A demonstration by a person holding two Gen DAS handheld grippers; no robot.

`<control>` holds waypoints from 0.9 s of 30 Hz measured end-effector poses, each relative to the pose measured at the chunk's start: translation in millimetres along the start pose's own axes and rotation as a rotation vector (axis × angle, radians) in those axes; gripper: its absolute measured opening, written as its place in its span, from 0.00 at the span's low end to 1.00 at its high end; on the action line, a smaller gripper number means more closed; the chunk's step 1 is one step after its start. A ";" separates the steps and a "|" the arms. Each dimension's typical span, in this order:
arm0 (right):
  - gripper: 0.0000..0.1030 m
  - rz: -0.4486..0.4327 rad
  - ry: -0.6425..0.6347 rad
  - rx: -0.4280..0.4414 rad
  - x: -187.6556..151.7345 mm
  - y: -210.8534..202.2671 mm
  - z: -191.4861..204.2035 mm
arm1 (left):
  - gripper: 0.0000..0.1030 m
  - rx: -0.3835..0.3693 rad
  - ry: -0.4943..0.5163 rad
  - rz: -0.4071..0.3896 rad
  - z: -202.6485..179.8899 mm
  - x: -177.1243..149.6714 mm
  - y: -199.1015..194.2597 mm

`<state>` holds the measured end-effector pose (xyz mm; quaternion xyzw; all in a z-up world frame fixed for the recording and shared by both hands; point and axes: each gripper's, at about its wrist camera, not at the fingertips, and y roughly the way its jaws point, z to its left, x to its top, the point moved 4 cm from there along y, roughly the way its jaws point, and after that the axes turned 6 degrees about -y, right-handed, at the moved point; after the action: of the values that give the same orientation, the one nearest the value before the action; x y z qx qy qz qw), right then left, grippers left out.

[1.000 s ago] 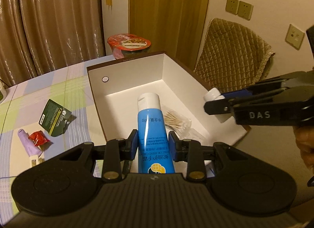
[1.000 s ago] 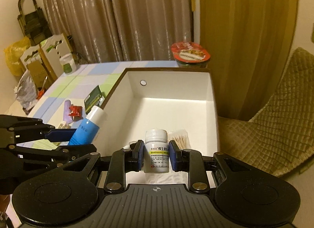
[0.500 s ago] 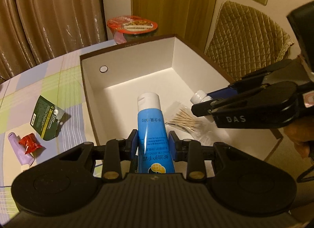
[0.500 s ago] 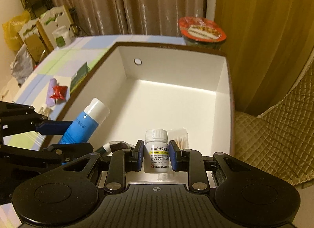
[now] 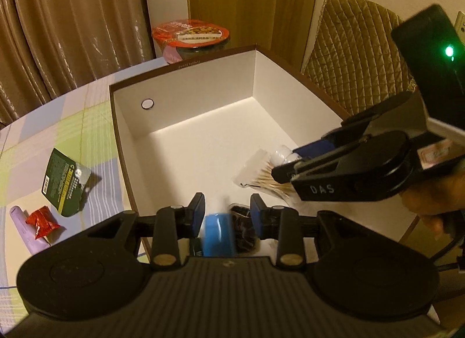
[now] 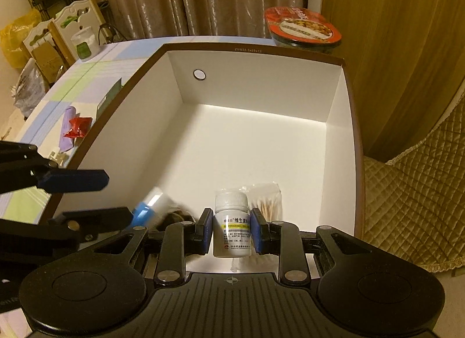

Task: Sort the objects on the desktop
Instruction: 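Open the left tool dropping the blue tube while the right tool releases the pill bottle into the box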

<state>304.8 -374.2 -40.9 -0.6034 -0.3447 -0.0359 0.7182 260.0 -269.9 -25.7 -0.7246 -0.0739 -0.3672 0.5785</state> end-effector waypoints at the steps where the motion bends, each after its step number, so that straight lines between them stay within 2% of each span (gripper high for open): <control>1: 0.26 0.001 -0.002 0.001 0.3 0.1 1.0 | 0.28 0.002 -0.001 -0.004 0.1 0.6 -1.2; 12: 0.28 0.003 -0.009 -0.016 -2.1 -1.6 4.2 | 0.28 0.021 -0.010 -0.041 3.3 0.6 -22.8; 13: 0.59 0.001 -0.007 -0.020 -2.2 -1.9 4.8 | 0.29 0.022 -0.012 -0.043 4.3 0.4 -24.4; 14: 0.81 -0.001 -0.005 -0.024 -2.3 -2.3 5.5 | 0.31 0.022 -0.014 -0.046 5.0 -0.2 -26.8; 15: 0.94 -0.020 -0.014 -0.039 -1.8 -5.0 7.1 | 0.34 0.022 -0.016 -0.049 5.8 -0.7 -29.1; 27: 0.94 -0.075 -0.026 -0.054 0.7 -24.9 17.3 | 0.34 0.015 -0.034 -0.067 13.9 -9.9 -48.5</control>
<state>285.9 -365.3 -19.0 -0.6098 -0.3754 -0.0643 0.6951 233.3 -238.8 5.4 -0.7235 -0.1108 -0.3733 0.5701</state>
